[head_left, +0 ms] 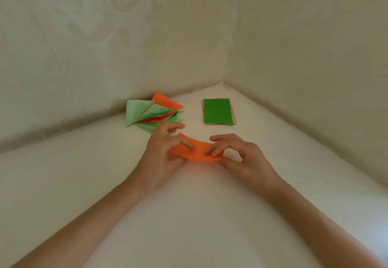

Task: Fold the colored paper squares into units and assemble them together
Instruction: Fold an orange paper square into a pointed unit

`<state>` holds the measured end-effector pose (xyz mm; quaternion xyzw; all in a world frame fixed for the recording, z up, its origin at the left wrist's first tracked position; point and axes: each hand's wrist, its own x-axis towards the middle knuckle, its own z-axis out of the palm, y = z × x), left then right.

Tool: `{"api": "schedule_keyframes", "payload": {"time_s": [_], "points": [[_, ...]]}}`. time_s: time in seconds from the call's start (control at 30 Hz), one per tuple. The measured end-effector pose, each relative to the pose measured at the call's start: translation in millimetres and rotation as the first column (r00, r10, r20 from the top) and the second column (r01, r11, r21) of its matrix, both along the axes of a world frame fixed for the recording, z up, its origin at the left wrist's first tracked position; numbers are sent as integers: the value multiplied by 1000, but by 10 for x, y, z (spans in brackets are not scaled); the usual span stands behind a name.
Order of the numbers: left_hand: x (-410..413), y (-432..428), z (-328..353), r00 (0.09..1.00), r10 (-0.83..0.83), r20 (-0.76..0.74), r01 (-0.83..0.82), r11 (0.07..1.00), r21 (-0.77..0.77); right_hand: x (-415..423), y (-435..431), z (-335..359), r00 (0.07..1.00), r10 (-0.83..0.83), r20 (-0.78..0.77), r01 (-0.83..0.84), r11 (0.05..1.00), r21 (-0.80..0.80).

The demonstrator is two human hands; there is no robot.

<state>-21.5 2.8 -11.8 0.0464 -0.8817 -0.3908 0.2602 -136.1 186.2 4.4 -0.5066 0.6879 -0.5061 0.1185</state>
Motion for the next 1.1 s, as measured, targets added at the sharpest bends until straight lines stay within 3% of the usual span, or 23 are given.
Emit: {"api": "schedule_keyframes", "payload": {"time_s": [0.13,0.23,0.37,0.5,0.67,0.9,1.1], "points": [[54,-19,-28,996,-37,83,62,945,-321,-21,44,0,998,55,-41,-49,989,143],[94,-5,-27,994,-55,96,91,899,-427,-63,71,0,993,101,-69,-83,971,226],[98,-14,-24,992,-52,115,86,944,-318,-135,73,-35,970,62,-235,2,965,263],[69,7,-62,987,-75,144,102,975,-196,-114,-28,-20,975,-179,-130,212,924,318],[12,14,-111,987,26,161,-8,994,-107,-71,-207,-105,912,-269,-310,370,867,334],[-43,115,-120,973,210,92,-163,917,-364,-35,-268,-241,745,-327,-581,496,855,155],[-35,139,-86,948,294,125,-208,864,-458,-22,-265,-225,758,-334,-560,497,852,163]]}}
